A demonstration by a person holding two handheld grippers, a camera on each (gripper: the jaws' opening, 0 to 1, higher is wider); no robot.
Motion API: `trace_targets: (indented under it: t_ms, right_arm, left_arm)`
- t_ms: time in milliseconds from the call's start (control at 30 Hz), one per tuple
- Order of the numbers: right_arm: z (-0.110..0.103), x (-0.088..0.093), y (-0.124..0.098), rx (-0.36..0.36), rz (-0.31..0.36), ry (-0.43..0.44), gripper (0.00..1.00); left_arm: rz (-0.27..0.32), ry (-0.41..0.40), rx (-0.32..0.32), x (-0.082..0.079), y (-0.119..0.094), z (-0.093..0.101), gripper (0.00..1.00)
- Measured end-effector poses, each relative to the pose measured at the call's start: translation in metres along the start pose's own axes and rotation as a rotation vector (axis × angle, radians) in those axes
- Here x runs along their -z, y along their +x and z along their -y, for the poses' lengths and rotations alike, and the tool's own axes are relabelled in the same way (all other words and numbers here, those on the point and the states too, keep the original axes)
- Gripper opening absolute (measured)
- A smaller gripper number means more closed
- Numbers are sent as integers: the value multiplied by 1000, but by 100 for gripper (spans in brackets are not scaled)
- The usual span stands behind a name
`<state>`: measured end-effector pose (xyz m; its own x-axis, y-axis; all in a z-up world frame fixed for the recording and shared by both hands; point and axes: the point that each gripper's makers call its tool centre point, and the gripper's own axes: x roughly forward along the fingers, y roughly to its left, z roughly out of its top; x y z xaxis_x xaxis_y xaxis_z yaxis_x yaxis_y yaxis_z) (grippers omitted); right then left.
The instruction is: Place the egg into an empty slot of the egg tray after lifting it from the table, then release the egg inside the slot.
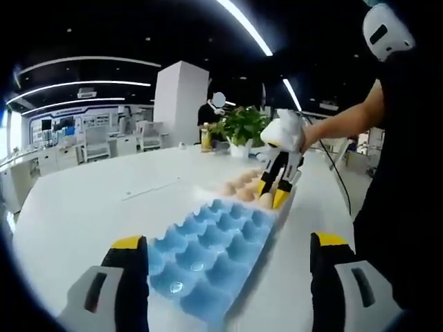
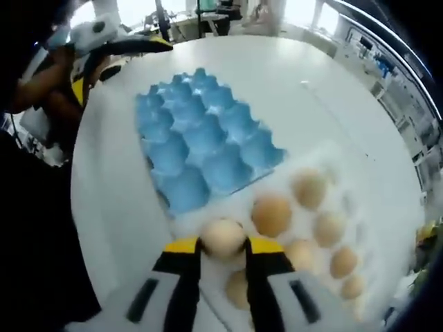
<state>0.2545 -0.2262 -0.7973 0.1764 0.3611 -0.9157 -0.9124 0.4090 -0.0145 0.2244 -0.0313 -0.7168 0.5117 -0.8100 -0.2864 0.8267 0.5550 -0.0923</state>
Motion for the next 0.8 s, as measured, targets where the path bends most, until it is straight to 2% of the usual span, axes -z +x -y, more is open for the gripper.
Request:
trace_targets:
  t_ms: [200,233,400,467,800]
  right_arm:
    - [0,-3,-6,25,68,-53,24]
    - [0,-4,-7,31,75,-83,24]
    - [-2,-8,-14,49,86,-114,24]
    - [2,-12,-18,64,103,-120,24]
    - [-3,-34,-30,40,142,-123,24]
  left_arm:
    - [15,8,0,-4,-1,0,96]
    - [13,10,1,-4,-2,0,96]
    - [15,16,7,-3,-3,0,93]
    - [13,14,11,-2,-3,0,93]
    - [18,16,11,-1,-7,-1,90]
